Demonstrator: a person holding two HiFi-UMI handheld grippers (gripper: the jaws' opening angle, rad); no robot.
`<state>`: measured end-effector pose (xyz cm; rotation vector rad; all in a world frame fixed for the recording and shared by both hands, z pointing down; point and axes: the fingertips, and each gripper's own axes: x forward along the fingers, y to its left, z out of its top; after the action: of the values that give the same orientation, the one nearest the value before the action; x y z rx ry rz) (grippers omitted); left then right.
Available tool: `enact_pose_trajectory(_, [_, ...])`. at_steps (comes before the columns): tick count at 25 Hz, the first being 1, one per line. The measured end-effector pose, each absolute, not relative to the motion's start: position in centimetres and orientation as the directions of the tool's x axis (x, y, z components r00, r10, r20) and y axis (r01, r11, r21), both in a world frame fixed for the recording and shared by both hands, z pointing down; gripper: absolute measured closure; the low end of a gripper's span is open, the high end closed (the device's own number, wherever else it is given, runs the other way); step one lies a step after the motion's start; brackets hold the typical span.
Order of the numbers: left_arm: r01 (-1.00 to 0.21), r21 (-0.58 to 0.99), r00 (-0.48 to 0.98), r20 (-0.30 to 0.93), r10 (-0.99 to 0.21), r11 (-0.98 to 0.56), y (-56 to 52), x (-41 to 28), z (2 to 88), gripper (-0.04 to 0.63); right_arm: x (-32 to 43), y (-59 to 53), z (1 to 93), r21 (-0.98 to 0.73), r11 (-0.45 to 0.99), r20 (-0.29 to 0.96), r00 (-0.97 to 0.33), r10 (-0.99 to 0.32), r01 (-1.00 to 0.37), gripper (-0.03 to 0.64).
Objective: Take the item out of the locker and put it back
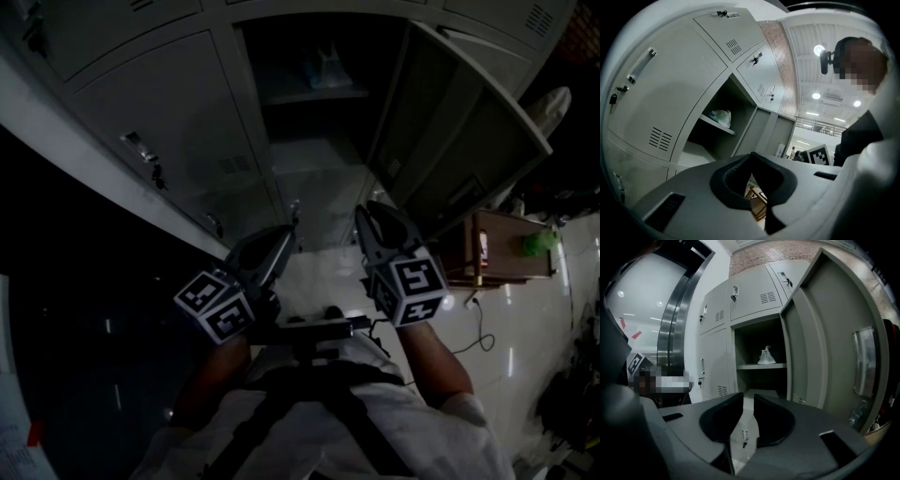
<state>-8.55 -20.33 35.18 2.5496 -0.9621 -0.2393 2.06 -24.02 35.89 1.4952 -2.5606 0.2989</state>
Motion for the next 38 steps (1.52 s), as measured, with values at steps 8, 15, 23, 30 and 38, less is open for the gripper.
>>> enact_pose_trajectory(8, [-0.601, 0.431, 0.744, -0.005, -0.668, -0.673, -19.3, -9.3, 35.9, 0.6, 2.1, -23.4, 36.8, -0.099, 0.471, 0.239, -0.48, -0.844, -0.877, 0.599])
enact_pose_trajectory(15, [-0.602, 0.443, 0.742, 0.004, -0.67, -0.664, -18.8, -9.5, 36.4, 0.6, 2.4, -22.9, 37.0, -0.107, 0.465, 0.238, -0.477, -0.846, -0.879, 0.617])
enact_pose_trajectory(23, [-0.596, 0.451, 0.747, 0.007, -0.665, -0.665, -18.3, -9.3, 36.8, 0.6, 2.6, -22.5, 37.1, -0.108, 0.466, 0.24, -0.478, -0.845, -0.878, 0.621])
enact_pose_trajectory(30, [-0.591, 0.449, 0.752, 0.005, -0.66, -0.67, -18.0, -9.0, 36.7, 0.6, 2.7, -22.2, 37.1, -0.105, 0.466, 0.243, -0.477, -0.845, -0.878, 0.622])
enact_pose_trajectory(38, [-0.585, 0.457, 0.756, 0.01, -0.654, -0.67, -17.6, -9.2, 36.9, 0.6, 2.7, -21.8, 37.3, -0.101, 0.457, 0.254, -0.467, -0.847, -0.884, 0.623])
